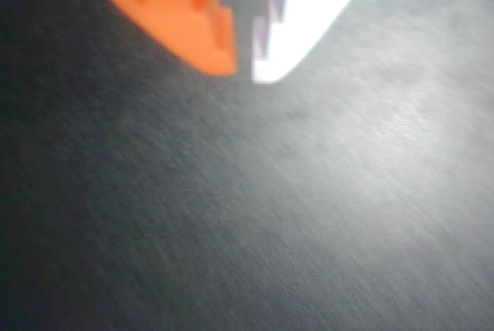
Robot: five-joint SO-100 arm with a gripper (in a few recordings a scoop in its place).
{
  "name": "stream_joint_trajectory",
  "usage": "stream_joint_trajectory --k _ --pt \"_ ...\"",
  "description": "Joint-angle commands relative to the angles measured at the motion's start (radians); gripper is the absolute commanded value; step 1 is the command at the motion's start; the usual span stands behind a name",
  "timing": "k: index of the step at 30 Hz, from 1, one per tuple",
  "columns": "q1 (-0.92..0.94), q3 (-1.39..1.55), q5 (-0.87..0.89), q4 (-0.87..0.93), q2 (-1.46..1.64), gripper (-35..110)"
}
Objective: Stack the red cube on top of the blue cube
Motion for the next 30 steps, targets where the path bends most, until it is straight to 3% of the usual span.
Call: stream_joint_trajectory --k 1,6,14,18,30 --pt "0.023 0.025 -0.008 0.002 0.006 0" --pt "0.035 0.049 -0.011 0.051 0.005 0" --pt "0.100 0.049 -0.026 0.390 0.005 0" --pt "0.123 0.049 -0.112 0.388 0.003 0" --pt "0.124 0.049 -0.114 0.388 0.003 0"
